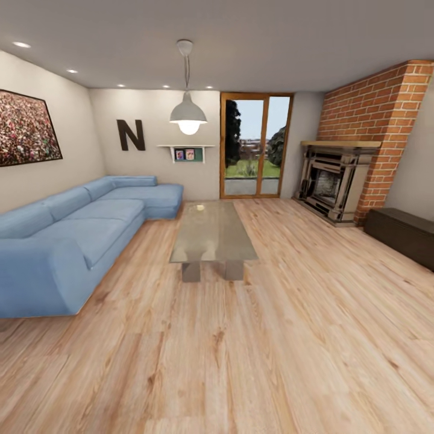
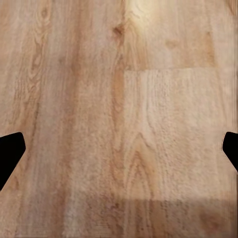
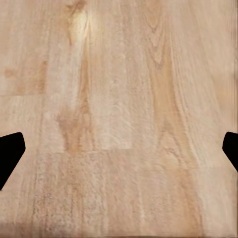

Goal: In the kitchen, take the Vidalia onion out of the sink, dice it on the chopping board with the paring knife, put the diced onion into the bowl on the countertop, then place both the paring knife and the chopping board into the sink.

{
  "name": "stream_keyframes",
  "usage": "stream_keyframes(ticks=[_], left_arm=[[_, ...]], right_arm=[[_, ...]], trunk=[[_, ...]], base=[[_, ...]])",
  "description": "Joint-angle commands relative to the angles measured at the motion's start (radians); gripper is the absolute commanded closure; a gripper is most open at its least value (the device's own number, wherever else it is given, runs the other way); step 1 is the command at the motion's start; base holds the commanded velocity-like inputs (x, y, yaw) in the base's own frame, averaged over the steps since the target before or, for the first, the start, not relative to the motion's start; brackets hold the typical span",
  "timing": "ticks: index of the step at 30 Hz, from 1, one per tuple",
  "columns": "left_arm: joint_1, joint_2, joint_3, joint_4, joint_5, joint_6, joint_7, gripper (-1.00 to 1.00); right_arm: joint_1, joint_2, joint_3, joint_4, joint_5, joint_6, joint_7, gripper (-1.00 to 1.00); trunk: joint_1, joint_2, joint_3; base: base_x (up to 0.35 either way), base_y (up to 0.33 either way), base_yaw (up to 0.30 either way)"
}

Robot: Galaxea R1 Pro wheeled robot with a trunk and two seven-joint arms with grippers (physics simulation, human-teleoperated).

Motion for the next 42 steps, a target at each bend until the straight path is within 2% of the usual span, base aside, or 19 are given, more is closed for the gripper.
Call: stream_keyframes(ticks=[1, 42], left_arm=[[0.000, 0.000, 0.000, -0.001, 0.001, -0.002, 0.001, -1.00], [0.000, 0.000, 0.001, -0.001, 0.001, -0.002, 0.001, -1.00]], right_arm=[[-0.001, 0.000, 0.001, 0.001, 0.000, -0.003, 0.000, -1.00], [0.000, 0.000, 0.001, 0.002, 0.000, -0.003, 0.000, -1.00]], trunk=[[0.000, 0.000, -0.001], [0.000, 0.000, -0.001]], base=[[0.000, 0.000, -0.244], [0.000, 0.000, -0.244]])
